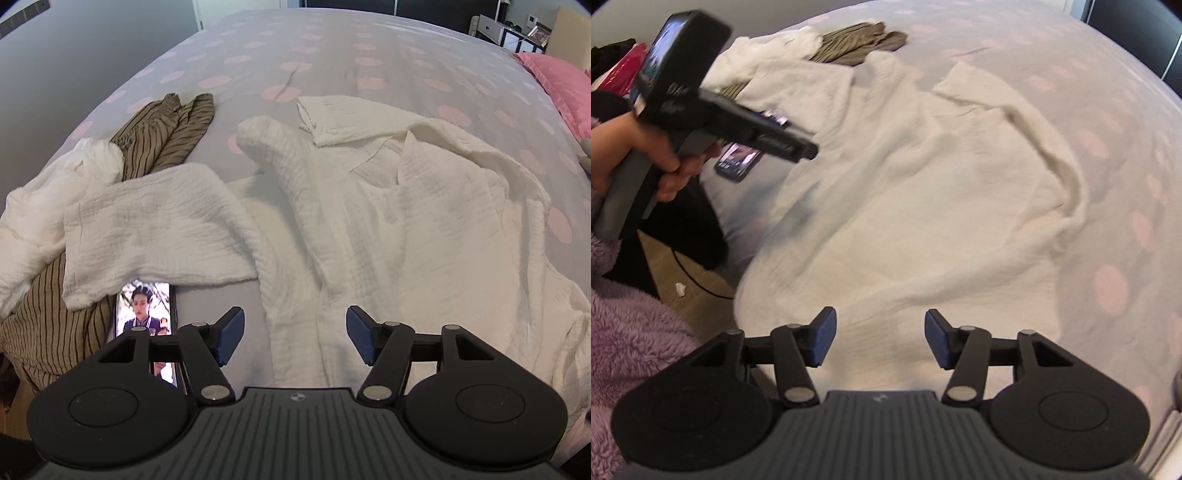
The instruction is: Fold clothes
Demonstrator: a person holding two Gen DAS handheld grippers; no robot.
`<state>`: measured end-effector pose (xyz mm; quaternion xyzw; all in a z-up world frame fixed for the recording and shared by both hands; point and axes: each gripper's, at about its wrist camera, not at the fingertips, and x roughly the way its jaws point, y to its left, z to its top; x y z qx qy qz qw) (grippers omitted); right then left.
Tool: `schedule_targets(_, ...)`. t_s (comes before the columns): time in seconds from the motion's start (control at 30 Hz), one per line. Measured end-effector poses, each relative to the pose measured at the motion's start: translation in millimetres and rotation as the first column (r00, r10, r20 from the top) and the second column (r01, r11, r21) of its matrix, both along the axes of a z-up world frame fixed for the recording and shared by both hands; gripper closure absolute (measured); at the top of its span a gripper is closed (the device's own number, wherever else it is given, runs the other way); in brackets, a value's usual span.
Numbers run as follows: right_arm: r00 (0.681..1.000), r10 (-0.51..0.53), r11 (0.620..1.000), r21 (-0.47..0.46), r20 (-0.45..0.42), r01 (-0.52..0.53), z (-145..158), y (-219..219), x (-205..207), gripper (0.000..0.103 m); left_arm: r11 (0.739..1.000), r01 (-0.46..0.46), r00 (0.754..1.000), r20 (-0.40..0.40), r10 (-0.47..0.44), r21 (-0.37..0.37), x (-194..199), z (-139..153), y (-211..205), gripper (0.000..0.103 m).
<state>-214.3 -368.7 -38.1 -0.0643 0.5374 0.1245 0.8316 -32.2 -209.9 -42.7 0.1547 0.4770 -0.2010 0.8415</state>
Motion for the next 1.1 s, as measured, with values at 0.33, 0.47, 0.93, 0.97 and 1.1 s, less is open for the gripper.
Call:
schedule_targets(0.33, 0.997, -0.05, 0.99, -0.132, 0.056, 0.057, -15.9, -37.7, 76.5, 0.045, 0.988, 0.104, 0.994, -0.031, -0.101, 0.116, 56.7, 0.1, -6.4, 0.043)
schedule_targets(0.47, 0.991, -0.107, 0.98, -0.163, 0.077, 0.118, -29.3, -61.3, 117.4, 0.043, 0.983, 0.157, 0.987, -0.058, -0.152, 0.098, 93.5, -0.1, -4.8, 0.041)
schedule_targets(0.93, 0.955, -0.272, 0.944, -0.156, 0.12, 0.289, -70.0, -112.6, 262.1, 0.033, 0.97, 0.24, 0.964, -0.105, -0.242, -0.036, 185.9, -16.0, -13.6, 0.031)
schedule_targets(0.97, 0.952, -0.281, 0.942, -0.155, 0.123, 0.298, -74.1, -114.0, 271.9, 0.033, 0.97, 0.243, 0.964, -0.112, -0.242, -0.005, 188.2, -20.7, -15.3, 0.031)
schedule_targets(1.1, 0.944, -0.324, 0.931, -0.159, 0.063, 0.33, -102.6, -120.9, 292.8, 0.037, 0.959, 0.262, 0.953, -0.186, -0.239, 0.11, 195.7, -43.9, -15.7, 0.031)
